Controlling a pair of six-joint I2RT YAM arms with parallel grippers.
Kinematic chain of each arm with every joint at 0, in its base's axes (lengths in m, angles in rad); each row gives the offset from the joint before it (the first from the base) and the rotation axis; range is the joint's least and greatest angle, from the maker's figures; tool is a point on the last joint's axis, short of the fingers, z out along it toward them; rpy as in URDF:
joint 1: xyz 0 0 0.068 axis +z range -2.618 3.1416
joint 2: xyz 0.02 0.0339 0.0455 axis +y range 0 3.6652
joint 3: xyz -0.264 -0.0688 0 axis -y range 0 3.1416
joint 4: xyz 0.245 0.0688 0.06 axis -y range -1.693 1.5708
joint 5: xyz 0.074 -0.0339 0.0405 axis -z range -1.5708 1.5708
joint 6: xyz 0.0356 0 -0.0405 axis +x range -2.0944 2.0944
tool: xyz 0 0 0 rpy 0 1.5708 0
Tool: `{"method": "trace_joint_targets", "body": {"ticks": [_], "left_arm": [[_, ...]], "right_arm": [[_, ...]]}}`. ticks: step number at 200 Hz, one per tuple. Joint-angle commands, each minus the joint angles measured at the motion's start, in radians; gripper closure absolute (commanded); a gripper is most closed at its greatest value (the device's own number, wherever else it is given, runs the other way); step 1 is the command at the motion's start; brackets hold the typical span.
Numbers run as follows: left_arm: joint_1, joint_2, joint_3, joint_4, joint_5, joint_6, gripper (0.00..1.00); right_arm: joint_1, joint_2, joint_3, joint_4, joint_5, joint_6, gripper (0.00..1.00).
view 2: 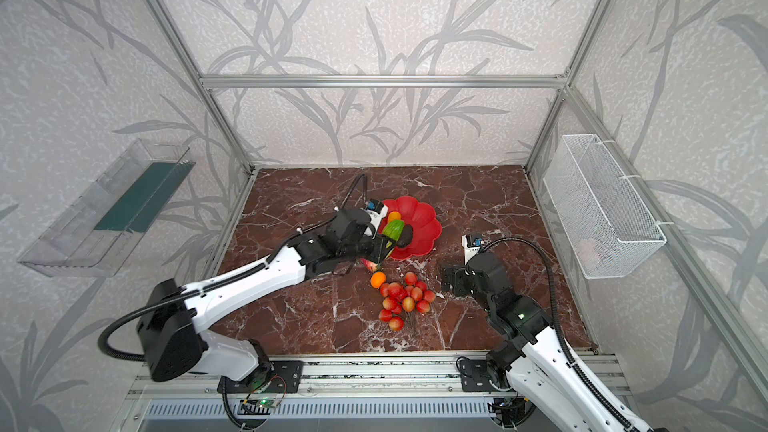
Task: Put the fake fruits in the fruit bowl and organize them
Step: 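Carry the cucumber into the red bowl beside the avocado and release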
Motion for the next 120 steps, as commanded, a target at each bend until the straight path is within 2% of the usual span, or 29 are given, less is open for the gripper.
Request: {"method": "trace_joint_targets", "body": {"ticks": [1,17,43,93,104,120], "left_arm": [[0.000,0.149,0.128,-0.011,0.067,0.107,0.62],[0.000,0.272,0.244,-0.041,0.096,0.128,0.62],[0.006,0.436,0.384,-0.056,0.081,0.119,0.63],[0.044,0.625,0.531,-0.063,0.097,0.059,0.62],[0.044,0.645,0.541,-0.066,0.094,0.057,0.59],[0.046,0.665,0.557,-0.082,0.083,0.057,0.48]], "right_arm": [[-0.004,-0.061,-0.002,-0.058,0.024,0.017,0.01],[-0.004,-0.096,-0.008,-0.088,0.026,0.021,0.01],[-0.004,-0.131,0.003,-0.136,0.025,0.026,0.01],[-0.005,-0.146,0.019,-0.153,0.012,0.020,0.01],[-0.004,-0.138,0.020,-0.148,0.008,0.019,0.01],[-0.003,-0.124,0.019,-0.132,0.008,0.016,0.01]]}}
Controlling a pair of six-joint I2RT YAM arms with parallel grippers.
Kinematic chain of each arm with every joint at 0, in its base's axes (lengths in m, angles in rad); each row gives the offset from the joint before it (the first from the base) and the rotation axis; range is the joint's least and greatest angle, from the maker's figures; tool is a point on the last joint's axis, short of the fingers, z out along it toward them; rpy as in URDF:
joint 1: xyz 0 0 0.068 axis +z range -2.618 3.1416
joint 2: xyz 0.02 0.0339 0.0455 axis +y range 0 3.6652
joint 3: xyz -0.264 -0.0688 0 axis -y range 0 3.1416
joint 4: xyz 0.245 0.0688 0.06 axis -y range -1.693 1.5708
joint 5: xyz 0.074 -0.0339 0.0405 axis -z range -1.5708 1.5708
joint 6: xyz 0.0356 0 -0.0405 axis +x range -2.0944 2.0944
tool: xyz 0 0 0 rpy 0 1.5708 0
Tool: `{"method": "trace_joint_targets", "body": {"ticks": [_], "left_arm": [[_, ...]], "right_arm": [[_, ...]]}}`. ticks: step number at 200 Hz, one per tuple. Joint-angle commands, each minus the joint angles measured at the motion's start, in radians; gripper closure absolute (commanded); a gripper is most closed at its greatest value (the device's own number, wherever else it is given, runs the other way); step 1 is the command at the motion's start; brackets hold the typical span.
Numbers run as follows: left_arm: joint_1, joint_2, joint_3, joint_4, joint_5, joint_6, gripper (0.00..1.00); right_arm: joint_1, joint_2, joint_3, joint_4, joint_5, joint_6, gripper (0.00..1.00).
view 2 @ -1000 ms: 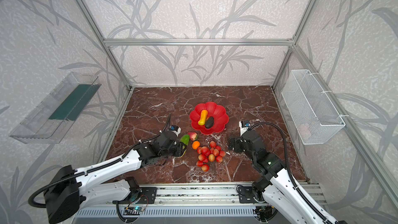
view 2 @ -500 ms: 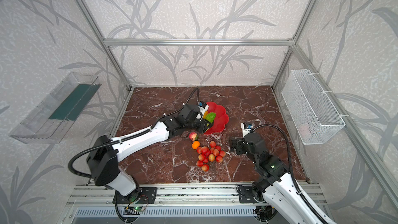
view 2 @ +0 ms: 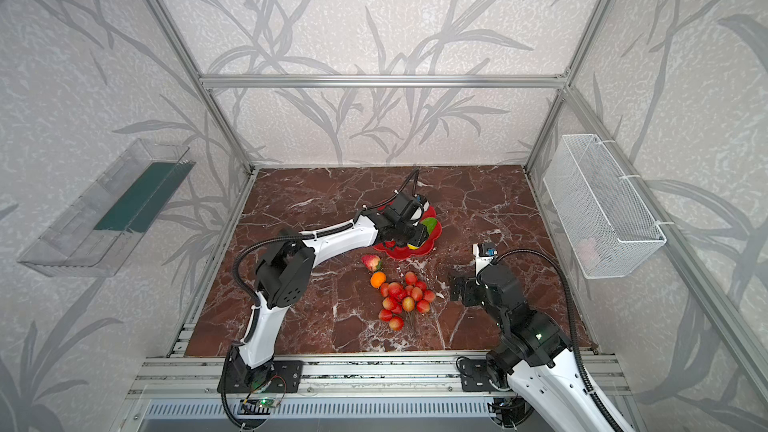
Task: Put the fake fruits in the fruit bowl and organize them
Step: 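Carry the cucumber into the red bowl beside the avocado and release, then grasp the orange with the right gripper while the left arm withdraws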
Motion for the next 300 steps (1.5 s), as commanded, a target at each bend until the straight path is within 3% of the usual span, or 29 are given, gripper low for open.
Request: {"method": "trace_joint_targets", "body": {"ticks": [1,18,42,93,120,156,182,202,242,300], "left_arm": [[0.010,0.022,0.051,-0.037,0.000,-0.009,0.47],[0.011,0.019,0.053,-0.044,-0.006,-0.009,0.39],[0.015,-0.045,0.032,-0.017,-0.006,-0.003,0.37],[0.039,-0.342,-0.117,0.106,-0.122,0.038,0.31],[0.062,-0.568,-0.313,0.190,-0.246,0.060,0.25],[0.109,-0.919,-0.689,0.283,-0.441,0.048,0.17],[0.187,-1.169,-0.944,0.295,-0.513,-0.015,0.10],[0.262,-1.332,-1.061,0.232,-0.520,-0.074,0.07],[0.298,-1.540,-1.168,0.120,-0.552,-0.123,0.06],[0.303,-1.634,-1.196,0.029,-0.576,-0.148,0.06]], "right_arm": [[-0.003,0.016,0.019,0.004,-0.002,-0.002,0.01],[-0.003,0.034,0.020,0.021,-0.002,-0.008,0.01],[-0.003,0.068,0.033,0.040,-0.004,-0.024,0.00],[-0.002,0.237,0.086,0.120,-0.108,-0.065,0.05],[0.036,0.352,0.121,0.189,-0.165,-0.056,0.09],[0.201,0.551,0.225,0.217,-0.100,-0.102,0.11],[0.292,0.690,0.291,0.244,-0.094,-0.124,0.13],[0.355,0.800,0.344,0.254,-0.078,-0.144,0.13],[0.419,0.996,0.433,0.256,-0.084,-0.156,0.15],[0.431,1.199,0.522,0.241,-0.076,-0.191,0.21]]}}
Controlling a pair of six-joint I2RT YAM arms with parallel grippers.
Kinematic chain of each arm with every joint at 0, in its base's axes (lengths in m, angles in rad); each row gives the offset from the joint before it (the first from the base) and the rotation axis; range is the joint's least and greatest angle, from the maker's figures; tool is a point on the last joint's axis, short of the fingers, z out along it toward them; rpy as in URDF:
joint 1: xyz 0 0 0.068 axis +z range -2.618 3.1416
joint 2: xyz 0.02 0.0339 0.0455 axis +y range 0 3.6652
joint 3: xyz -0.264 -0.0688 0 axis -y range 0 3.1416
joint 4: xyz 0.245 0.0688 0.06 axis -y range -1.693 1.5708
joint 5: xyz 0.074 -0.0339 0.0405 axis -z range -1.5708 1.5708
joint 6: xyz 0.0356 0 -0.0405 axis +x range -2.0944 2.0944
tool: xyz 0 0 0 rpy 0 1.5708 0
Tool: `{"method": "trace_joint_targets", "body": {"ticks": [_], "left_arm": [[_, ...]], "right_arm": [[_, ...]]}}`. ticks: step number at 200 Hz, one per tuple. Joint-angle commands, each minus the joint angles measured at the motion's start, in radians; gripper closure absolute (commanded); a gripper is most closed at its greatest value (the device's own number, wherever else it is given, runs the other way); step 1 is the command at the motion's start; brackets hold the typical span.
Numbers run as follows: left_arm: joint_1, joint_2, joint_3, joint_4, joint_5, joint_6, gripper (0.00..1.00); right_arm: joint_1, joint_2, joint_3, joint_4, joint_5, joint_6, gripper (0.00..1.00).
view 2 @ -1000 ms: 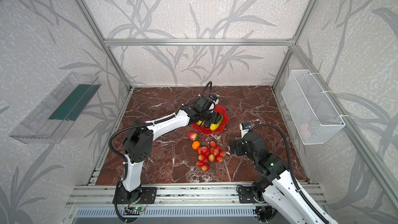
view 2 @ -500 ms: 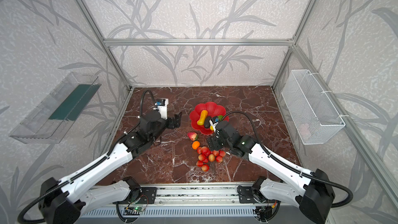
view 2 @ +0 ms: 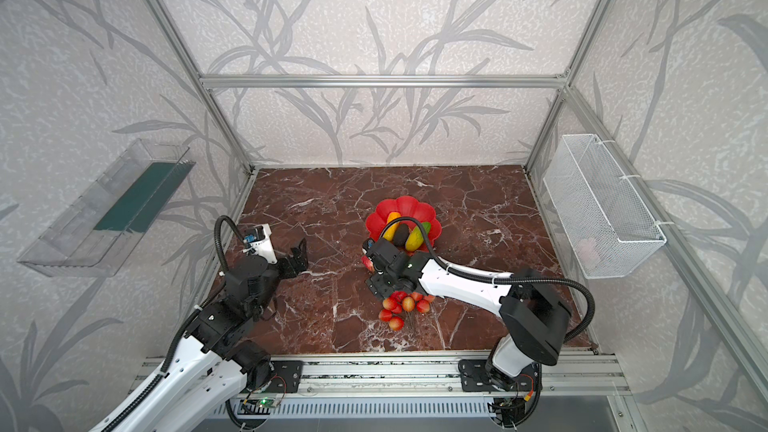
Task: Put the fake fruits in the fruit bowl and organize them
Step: 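Grasp the orange with the right gripper while the left arm withdraws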
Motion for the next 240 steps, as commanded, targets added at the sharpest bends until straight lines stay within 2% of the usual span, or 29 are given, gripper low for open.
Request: {"method": "trace_joint_targets", "body": {"ticks": [1,72,106,125,139,179,210,240], "left_arm": [[0.005,-0.024,-0.014,-0.057,-0.036,-0.032,0.06],[0.006,-0.067,-0.017,-0.096,-0.045,-0.032,0.06],[0.008,-0.087,-0.021,-0.108,-0.055,-0.028,0.06],[0.009,-0.089,-0.022,-0.109,-0.058,-0.029,0.06],[0.008,-0.087,-0.023,-0.107,-0.057,-0.029,0.06],[0.009,-0.076,-0.027,-0.096,-0.046,-0.031,0.05],[0.010,-0.055,-0.030,-0.078,-0.015,-0.030,0.05],[0.010,-0.014,-0.028,-0.057,0.043,-0.035,0.06]], "right_arm": [[0.004,0.059,0.059,-0.015,0.011,-0.025,0.21],[0.005,0.238,0.150,-0.015,-0.013,-0.035,0.36],[0.006,0.262,0.167,-0.010,-0.055,-0.027,0.54],[0.016,0.240,0.179,-0.010,-0.064,-0.031,0.62],[0.018,0.206,0.187,-0.015,-0.084,-0.029,0.65],[0.006,0.040,0.179,-0.014,-0.068,-0.013,0.66],[-0.091,-0.076,0.124,0.052,-0.056,-0.021,0.66],[-0.257,-0.075,0.127,0.081,-0.093,-0.026,0.65]]}}
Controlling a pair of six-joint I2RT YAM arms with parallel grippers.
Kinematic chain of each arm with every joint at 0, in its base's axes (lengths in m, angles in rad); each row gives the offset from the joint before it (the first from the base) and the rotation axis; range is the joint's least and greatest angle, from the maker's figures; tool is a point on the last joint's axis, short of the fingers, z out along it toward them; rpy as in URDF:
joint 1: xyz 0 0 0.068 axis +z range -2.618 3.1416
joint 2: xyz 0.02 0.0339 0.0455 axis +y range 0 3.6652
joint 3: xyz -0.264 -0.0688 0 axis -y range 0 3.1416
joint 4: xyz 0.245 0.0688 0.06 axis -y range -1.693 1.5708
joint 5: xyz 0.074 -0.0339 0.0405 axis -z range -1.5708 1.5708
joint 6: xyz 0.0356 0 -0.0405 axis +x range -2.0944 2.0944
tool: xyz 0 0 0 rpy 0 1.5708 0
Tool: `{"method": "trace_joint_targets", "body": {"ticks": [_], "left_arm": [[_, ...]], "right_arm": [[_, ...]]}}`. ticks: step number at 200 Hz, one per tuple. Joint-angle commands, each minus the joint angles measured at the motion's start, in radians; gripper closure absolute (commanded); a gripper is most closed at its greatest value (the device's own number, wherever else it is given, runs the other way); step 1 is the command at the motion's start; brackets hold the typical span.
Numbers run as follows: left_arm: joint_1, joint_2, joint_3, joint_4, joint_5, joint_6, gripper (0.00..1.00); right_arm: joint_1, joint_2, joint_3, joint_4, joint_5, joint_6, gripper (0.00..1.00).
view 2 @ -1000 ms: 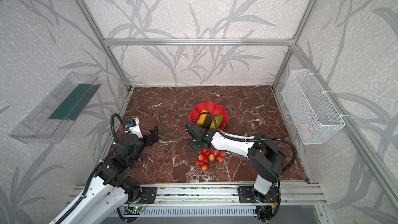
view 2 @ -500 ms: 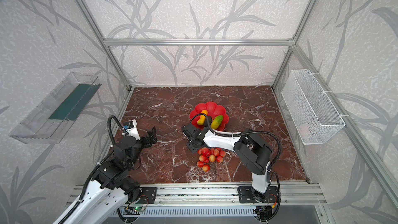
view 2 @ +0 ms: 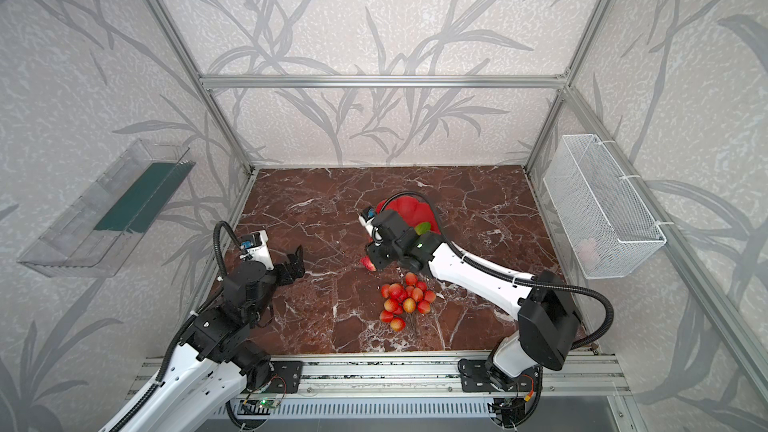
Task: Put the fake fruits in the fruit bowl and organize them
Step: 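Grasp the orange with the right gripper while the left arm withdraws, then place the orange in the red bowl and withdraw the right gripper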
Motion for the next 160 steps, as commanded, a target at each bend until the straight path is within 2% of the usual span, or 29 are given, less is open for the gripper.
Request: {"method": "trace_joint_targets", "body": {"ticks": [1,28,51,100,160], "left_arm": [[0.005,0.028,-0.013,0.025,0.044,-0.017,0.06],[0.005,0.070,-0.014,0.041,0.106,-0.022,0.07],[0.006,0.107,-0.008,0.038,0.157,-0.018,0.09],[0.007,0.192,0.007,0.012,0.288,-0.010,0.13],[0.005,0.223,0.010,-0.002,0.374,0.014,0.15]], "right_arm": [[-0.114,0.015,-0.021,0.029,-0.009,-0.001,0.65],[-0.240,0.095,0.016,0.058,-0.040,0.000,0.65],[-0.304,0.181,0.070,0.075,-0.073,0.007,0.65],[-0.335,0.373,0.211,0.056,-0.060,-0.019,0.65],[-0.383,0.547,0.360,0.041,-0.036,-0.014,0.64]]}}
